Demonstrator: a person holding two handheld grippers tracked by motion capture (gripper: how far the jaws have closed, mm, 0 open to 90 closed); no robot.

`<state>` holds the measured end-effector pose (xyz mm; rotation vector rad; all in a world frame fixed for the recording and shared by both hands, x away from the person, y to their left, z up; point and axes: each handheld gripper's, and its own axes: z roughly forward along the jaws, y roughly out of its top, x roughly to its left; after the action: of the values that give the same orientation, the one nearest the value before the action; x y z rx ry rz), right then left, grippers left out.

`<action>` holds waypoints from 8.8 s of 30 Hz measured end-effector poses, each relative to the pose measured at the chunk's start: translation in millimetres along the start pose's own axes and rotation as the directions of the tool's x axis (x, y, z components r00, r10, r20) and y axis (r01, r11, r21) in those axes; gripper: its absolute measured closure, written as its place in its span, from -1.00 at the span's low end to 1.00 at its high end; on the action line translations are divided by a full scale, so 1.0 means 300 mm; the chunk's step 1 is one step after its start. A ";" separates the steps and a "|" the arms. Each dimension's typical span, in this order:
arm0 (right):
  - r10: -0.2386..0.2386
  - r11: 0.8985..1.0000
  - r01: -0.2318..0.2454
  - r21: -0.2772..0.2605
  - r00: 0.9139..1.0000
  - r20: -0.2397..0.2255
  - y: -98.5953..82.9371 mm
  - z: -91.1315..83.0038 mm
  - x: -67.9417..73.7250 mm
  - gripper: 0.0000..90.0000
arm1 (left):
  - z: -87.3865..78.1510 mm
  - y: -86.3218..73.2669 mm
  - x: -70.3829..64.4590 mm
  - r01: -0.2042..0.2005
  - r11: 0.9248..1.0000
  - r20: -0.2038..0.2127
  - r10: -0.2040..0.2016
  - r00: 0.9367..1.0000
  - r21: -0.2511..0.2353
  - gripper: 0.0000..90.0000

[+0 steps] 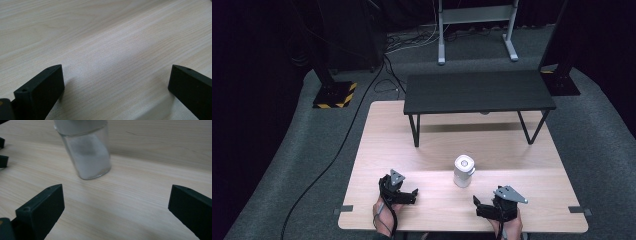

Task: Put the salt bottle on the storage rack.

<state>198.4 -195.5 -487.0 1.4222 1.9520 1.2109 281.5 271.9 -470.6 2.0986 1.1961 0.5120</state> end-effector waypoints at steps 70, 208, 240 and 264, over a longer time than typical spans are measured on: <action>-0.090 0.993 0.089 -0.073 0.996 -0.020 0.132 0.237 0.066 -0.39 | 0.000 0.000 -0.001 -0.001 1.000 0.001 0.001 1.000 -0.001 -1.00; -0.091 0.987 0.111 -0.120 0.983 0.163 0.590 -0.016 -0.182 -0.39 | 0.000 -0.001 0.000 -0.004 1.000 0.003 0.004 1.000 -0.002 -1.00; -0.131 0.971 0.163 -0.176 0.975 0.181 0.803 -0.114 -0.188 -0.39 | 0.000 0.000 0.001 -0.006 1.000 0.005 0.006 1.000 -0.002 -1.00; -0.086 0.984 0.108 -0.143 0.985 0.153 0.978 0.018 -0.268 -0.39 | 0.001 -0.001 0.004 -0.013 1.000 0.015 0.013 1.000 -0.004 -1.00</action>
<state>389.4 -240.6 -254.5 1.2860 1.7709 1.1500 282.0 273.0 -471.1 2.1047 1.1725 0.5027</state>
